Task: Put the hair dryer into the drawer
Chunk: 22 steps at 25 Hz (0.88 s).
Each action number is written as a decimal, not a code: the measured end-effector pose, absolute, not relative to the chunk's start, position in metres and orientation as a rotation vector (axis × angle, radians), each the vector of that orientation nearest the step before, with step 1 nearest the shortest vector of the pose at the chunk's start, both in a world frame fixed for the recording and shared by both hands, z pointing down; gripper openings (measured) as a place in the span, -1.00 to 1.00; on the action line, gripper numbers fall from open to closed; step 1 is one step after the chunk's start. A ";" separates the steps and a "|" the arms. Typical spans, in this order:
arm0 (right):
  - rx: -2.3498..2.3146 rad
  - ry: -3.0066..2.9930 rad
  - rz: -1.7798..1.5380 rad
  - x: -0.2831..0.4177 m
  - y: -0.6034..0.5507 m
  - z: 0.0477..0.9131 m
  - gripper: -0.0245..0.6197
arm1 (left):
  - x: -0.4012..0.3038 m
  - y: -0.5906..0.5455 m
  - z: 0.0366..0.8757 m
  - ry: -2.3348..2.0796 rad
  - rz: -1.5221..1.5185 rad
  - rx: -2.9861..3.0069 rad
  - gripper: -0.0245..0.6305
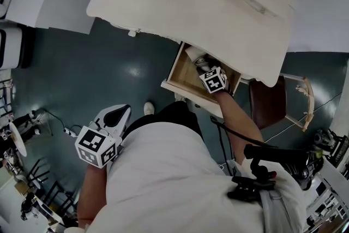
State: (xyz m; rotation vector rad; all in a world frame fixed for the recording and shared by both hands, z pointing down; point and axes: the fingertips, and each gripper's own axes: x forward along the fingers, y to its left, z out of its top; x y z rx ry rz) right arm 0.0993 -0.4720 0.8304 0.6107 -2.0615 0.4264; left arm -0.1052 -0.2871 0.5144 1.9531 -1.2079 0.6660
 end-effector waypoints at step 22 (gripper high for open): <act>0.672 -2.044 0.442 0.108 -0.461 0.811 -0.04 | -0.117 -0.262 0.504 -1.182 0.635 2.051 -0.92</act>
